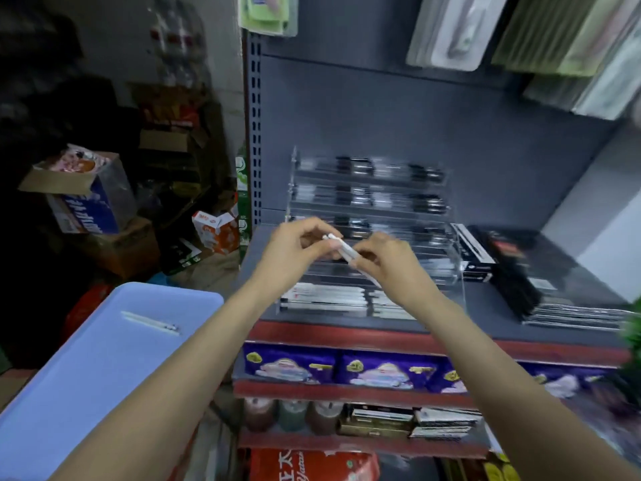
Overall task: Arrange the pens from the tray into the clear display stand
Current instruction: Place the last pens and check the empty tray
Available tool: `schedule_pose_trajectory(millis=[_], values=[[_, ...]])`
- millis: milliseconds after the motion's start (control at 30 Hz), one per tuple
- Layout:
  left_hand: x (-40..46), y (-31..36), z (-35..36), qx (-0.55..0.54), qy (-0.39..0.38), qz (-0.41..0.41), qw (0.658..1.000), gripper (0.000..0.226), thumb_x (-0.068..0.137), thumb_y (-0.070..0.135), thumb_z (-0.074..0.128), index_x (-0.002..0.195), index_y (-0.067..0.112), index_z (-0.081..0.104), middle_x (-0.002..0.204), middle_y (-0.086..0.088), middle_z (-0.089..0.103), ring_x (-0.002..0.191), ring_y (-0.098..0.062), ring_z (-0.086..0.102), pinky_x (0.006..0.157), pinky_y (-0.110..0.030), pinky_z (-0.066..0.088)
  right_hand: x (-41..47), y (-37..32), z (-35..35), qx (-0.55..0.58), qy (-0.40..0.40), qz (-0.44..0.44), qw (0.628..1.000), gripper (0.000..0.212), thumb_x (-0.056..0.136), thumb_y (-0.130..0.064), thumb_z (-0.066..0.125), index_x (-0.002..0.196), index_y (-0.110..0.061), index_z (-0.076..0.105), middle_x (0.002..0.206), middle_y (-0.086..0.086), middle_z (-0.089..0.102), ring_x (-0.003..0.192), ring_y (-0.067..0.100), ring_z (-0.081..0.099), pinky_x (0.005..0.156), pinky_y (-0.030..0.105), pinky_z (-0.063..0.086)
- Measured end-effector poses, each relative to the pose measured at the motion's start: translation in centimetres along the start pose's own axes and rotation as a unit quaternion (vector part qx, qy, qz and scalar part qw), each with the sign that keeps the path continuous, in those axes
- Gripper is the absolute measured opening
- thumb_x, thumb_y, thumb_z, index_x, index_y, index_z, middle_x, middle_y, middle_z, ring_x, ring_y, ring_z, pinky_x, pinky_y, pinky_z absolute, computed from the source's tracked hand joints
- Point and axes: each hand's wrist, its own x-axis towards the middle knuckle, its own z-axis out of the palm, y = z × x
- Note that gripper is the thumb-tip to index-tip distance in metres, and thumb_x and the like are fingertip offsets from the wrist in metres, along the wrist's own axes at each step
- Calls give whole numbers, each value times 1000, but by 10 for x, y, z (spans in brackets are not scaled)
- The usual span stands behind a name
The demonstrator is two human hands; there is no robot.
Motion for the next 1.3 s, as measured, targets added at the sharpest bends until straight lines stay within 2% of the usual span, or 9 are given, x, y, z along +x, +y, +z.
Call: schedule_pose_trajectory(millis=[200,300,400,533,833,900,1067,1233,1300], values=[[4,-16,49,-82,131,-70,985,8,83,-3,63,83,5,65,74,-11,66,62,-9,69,66,-15,55,-23,67,-23,66,79,92,990,13,80,-17,72,92,-13,69,80,-3,66,76,11,61,79,27,52],[6,-24,56,-89,193,-92,973,8,85,-1,62,83,6,65,75,-10,65,63,-7,69,66,-14,55,-35,96,-19,47,56,104,992,15,82,-17,71,95,-11,72,95,3,69,80,11,60,83,25,49],[7,-28,64,-93,212,-105,967,6,86,-2,60,90,-1,64,76,-10,64,63,-6,69,68,-14,55,-43,112,-10,12,9,105,994,16,83,-20,69,97,-13,73,99,4,67,89,19,63,86,35,51],[9,-26,76,-91,199,-107,970,7,86,-3,59,91,-2,63,75,-10,63,61,-5,68,65,-12,54,-46,115,-1,-28,-54,94,994,22,85,-17,66,107,-15,71,107,4,66,98,20,63,88,35,51],[3,-25,82,-82,182,-124,972,6,86,-2,60,89,1,64,75,-10,64,62,-6,69,64,-12,53,-53,125,2,12,-44,72,996,17,86,-4,63,99,-8,73,105,7,69,92,17,63,83,22,47],[2,-25,84,-84,174,-131,972,7,86,-2,60,85,4,64,75,-9,64,63,-6,69,64,-12,53,-57,127,0,30,-14,81,996,16,85,-7,65,99,-9,73,104,6,69,88,13,62,84,21,48],[1,-25,103,-106,140,-140,975,15,87,-2,59,79,10,63,75,-7,65,61,-5,68,65,-12,53,-62,131,-14,69,117,106,985,21,83,-12,69,104,-10,66,99,4,64,81,7,54,71,-5,33],[0,-27,135,-92,85,-146,981,17,86,-3,59,78,11,61,72,-6,64,60,-5,68,62,-13,53,-67,140,-20,30,66,90,993,17,86,-14,65,102,-12,72,102,6,69,92,18,61,77,10,36],[-1,-31,139,-12,63,-128,990,15,85,0,63,77,13,62,72,-2,64,60,-5,67,61,-12,51,-73,144,-21,16,47,107,993,15,86,-15,65,99,-12,73,101,6,70,91,19,63,77,16,40]])
